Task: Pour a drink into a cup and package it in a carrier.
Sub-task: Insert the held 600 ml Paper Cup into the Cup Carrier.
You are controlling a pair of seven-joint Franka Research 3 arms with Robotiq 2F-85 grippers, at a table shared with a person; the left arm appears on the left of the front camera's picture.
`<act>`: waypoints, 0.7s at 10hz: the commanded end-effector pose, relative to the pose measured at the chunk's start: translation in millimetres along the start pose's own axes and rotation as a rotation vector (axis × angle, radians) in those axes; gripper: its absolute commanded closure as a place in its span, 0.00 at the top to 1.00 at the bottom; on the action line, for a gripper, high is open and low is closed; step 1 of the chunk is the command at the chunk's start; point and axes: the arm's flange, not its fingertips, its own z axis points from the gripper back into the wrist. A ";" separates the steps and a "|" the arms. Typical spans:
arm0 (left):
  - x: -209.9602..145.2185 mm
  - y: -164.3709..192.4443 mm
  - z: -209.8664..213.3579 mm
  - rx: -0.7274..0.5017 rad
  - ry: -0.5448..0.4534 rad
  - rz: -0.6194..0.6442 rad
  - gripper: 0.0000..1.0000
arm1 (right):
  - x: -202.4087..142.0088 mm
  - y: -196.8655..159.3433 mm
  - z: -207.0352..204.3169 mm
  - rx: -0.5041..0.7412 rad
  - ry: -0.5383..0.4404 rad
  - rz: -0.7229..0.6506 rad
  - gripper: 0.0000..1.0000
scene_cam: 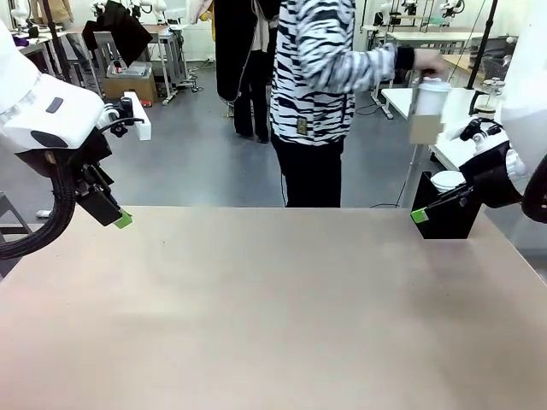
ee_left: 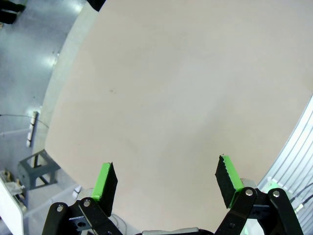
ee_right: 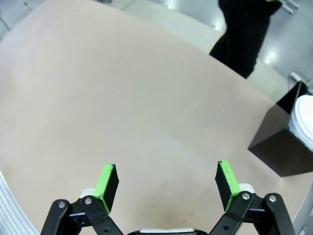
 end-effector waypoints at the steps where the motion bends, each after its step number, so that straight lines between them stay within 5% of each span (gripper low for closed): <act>1: -2.4 0.8 0.2 0.010 0.012 -0.006 1.00 | -0.4 -2.5 2.0 0.011 -0.017 0.016 1.00; 7: -2.4 0.8 0.2 0.010 0.012 -0.006 1.00 | -0.4 -2.5 2.0 0.011 -0.017 0.016 1.00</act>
